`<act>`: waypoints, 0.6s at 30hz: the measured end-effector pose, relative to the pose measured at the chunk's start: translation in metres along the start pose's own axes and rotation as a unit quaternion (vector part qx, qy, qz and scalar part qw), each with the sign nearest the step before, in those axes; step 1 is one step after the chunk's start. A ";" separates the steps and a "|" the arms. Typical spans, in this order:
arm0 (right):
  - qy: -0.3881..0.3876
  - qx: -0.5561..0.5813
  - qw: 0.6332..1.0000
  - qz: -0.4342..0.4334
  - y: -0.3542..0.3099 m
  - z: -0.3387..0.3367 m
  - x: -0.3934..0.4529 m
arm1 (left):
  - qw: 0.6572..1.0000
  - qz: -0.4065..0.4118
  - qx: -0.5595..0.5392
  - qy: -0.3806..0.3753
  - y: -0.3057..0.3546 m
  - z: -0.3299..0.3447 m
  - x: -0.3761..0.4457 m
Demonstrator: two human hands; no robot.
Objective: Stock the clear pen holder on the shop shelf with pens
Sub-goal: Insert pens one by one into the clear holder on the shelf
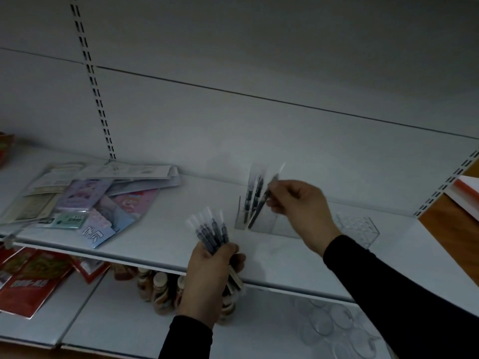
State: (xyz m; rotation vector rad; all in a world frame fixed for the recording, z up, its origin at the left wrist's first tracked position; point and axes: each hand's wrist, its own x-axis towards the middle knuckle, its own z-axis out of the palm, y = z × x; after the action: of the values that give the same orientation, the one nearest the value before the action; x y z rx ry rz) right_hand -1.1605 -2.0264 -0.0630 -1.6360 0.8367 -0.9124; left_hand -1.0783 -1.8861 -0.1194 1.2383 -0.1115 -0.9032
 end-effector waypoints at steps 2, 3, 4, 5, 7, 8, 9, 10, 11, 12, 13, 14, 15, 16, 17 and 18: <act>0.049 -0.030 0.997 -0.043 -0.005 -0.005 0.008 | 1.000 -0.004 -0.002 0.003 0.000 -0.001 0.001; 0.067 -0.049 0.994 -0.063 -0.006 -0.007 0.011 | 1.000 -0.006 0.000 0.004 -0.001 -0.001 0.001; 0.079 -0.070 0.991 -0.079 -0.006 -0.008 0.014 | 1.000 -0.007 0.000 0.004 0.000 -0.001 0.001; 0.084 -0.091 0.988 -0.091 -0.006 -0.008 0.015 | 1.000 -0.008 0.000 0.005 0.000 -0.001 0.000; 0.087 -0.126 0.983 -0.105 -0.004 -0.007 0.018 | 1.000 -0.015 0.004 0.006 0.001 -0.001 -0.001; 0.086 -0.140 0.980 -0.111 -0.002 -0.006 0.019 | 1.000 -0.017 0.004 0.004 0.001 -0.001 -0.001; 0.085 -0.150 0.978 -0.115 -0.001 -0.004 0.020 | 1.000 -0.018 0.005 0.004 0.001 -0.001 -0.002; 0.083 -0.158 0.977 -0.117 0.001 -0.003 0.020 | 1.000 -0.018 0.006 0.004 0.002 -0.001 -0.002; 0.080 -0.162 0.977 -0.117 0.002 -0.002 0.020 | 1.000 -0.016 0.006 0.005 0.002 -0.001 -0.002; 0.074 -0.164 0.977 -0.115 0.003 -0.001 0.020 | 1.000 -0.014 0.006 0.006 0.002 -0.001 -0.002; 0.069 -0.167 0.977 -0.115 0.004 0.001 0.019 | 1.000 -0.013 0.005 0.008 0.002 -0.001 -0.002; 0.064 -0.173 0.976 -0.116 0.004 0.002 0.019 | 1.000 -0.012 0.002 0.010 0.002 -0.001 -0.001; 0.059 -0.179 0.975 -0.117 0.004 0.003 0.018 | 1.000 -0.010 0.000 0.012 0.002 -0.001 -0.001; 0.057 -0.183 0.975 -0.116 0.004 0.004 0.018 | 1.000 -0.008 -0.001 0.013 0.002 -0.002 -0.001; 0.056 -0.188 0.974 -0.116 0.005 0.005 0.017 | 1.000 -0.007 -0.001 0.014 0.002 -0.002 0.000; 0.057 -0.199 0.971 -0.119 0.006 0.007 0.017 | 1.000 -0.006 -0.002 0.015 0.002 -0.001 0.000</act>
State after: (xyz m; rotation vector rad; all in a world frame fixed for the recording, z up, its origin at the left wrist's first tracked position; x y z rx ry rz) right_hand -1.1469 -2.0396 -0.0669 -2.0824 0.9602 -1.0615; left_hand -1.0767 -1.8848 -0.1179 1.2501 -0.0791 -0.8958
